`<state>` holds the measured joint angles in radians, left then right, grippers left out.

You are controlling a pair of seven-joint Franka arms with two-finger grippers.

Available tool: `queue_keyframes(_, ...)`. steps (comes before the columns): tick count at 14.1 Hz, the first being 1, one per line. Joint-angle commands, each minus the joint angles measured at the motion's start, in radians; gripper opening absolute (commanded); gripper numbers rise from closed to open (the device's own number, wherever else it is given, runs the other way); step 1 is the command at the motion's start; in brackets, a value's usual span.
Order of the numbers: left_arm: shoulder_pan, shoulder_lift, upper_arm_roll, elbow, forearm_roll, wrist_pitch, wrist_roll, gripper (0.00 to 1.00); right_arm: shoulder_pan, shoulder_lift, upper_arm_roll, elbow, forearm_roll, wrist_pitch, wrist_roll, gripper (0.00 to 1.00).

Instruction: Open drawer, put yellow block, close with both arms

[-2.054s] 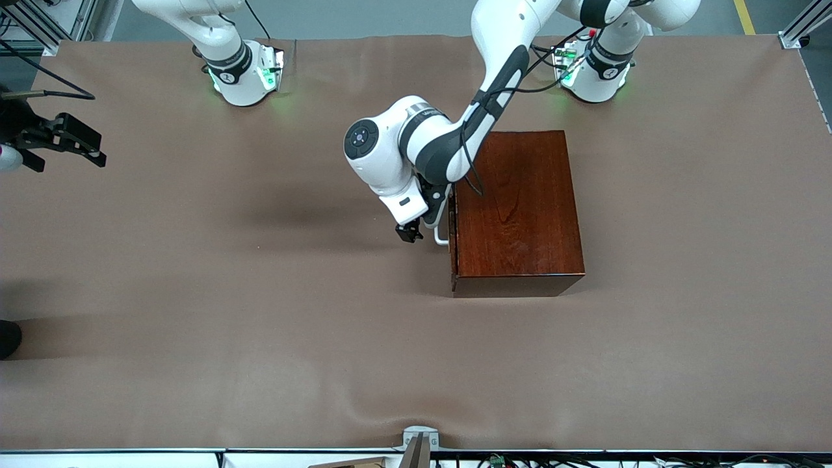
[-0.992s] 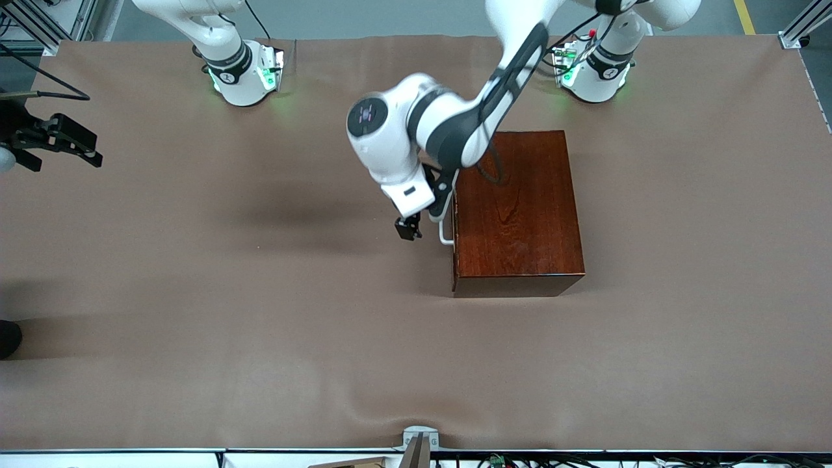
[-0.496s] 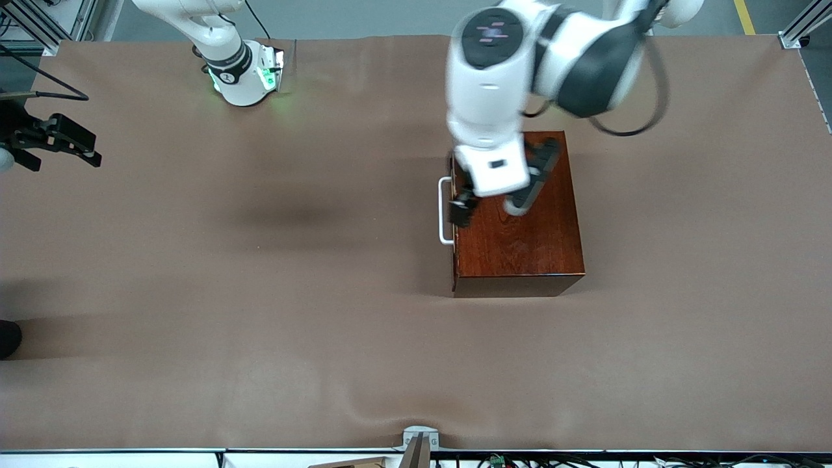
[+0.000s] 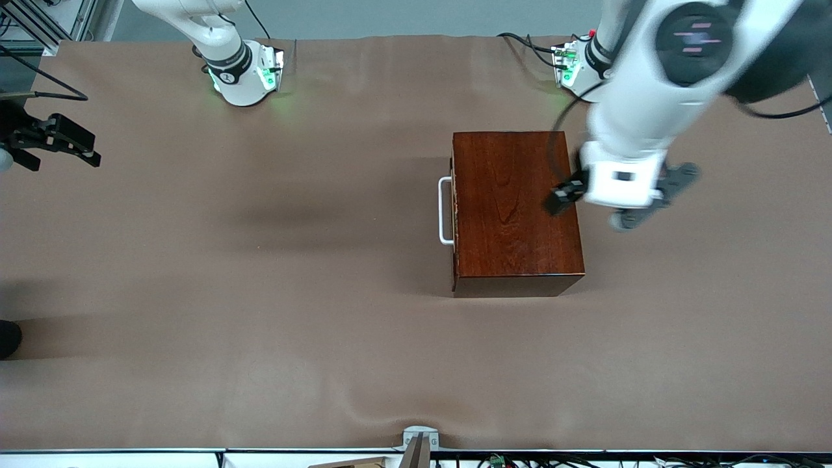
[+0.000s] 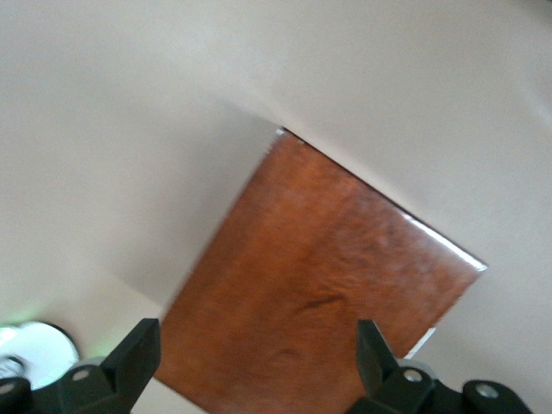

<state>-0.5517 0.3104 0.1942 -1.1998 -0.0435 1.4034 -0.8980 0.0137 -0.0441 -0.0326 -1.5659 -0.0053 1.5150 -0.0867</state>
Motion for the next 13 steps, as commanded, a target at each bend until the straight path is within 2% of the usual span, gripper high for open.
queue_keyframes(1, 0.08, -0.109, -0.01, -0.111, -0.024, -0.014, 0.204, 1.0, -0.017, -0.007, 0.007, -0.002, 0.018, -0.006, 0.004, 1.0)
queue_keyframes(4, 0.169, -0.169, -0.007, -0.159, -0.022, -0.014, 0.461, 1.0, -0.017, -0.007, 0.008, -0.002, 0.018, -0.007, 0.004, 1.0)
queue_keyframes(7, 0.237, -0.197, -0.006, -0.159, -0.015, -0.015, 0.614, 1.0, -0.017, -0.007, 0.007, -0.002, 0.018, -0.007, 0.004, 1.0)
queue_keyframes(13, 0.277, -0.217, -0.004, -0.158, -0.007, -0.032, 0.678, 1.0, -0.023, -0.007, 0.008, -0.002, 0.018, -0.009, 0.004, 1.0)
